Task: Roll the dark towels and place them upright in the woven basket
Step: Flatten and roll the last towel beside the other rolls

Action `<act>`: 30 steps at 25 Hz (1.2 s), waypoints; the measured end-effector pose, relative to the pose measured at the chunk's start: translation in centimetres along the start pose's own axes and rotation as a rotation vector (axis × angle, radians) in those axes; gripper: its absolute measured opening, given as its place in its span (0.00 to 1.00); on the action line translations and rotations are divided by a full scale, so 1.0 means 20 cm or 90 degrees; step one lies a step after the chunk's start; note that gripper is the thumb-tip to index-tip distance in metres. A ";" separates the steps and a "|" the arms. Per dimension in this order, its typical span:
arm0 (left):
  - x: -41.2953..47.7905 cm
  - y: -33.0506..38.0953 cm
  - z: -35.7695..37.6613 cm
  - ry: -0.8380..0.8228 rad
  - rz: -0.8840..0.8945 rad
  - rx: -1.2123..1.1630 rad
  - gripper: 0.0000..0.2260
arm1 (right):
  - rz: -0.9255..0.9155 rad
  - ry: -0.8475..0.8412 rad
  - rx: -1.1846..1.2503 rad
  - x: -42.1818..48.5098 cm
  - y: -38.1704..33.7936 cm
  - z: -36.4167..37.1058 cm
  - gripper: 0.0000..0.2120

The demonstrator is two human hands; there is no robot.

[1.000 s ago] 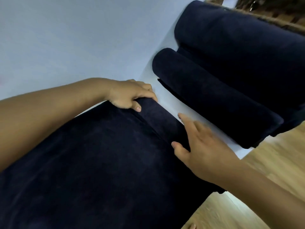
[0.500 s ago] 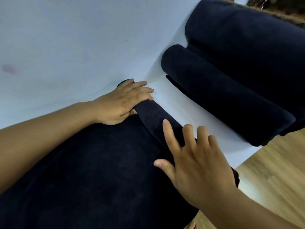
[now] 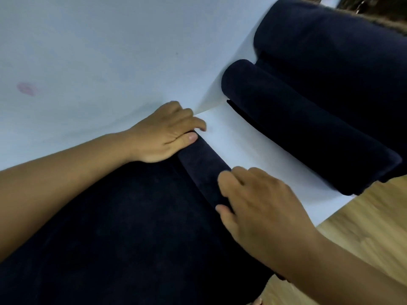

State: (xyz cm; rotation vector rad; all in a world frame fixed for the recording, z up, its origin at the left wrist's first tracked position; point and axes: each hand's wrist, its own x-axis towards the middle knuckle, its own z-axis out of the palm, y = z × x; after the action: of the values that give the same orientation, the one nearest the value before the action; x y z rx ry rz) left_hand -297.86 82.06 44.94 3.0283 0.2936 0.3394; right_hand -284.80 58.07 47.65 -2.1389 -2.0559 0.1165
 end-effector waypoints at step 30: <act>-0.06 0.17 0.15 0.024 -0.004 -0.089 0.21 | 0.082 -0.066 -0.119 0.03 -0.15 0.18 0.37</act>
State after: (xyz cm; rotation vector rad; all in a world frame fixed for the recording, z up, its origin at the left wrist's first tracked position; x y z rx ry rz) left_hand -297.67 78.25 42.02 2.8867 0.2692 0.3997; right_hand -288.36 58.92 44.71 -2.4260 -2.0572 0.0550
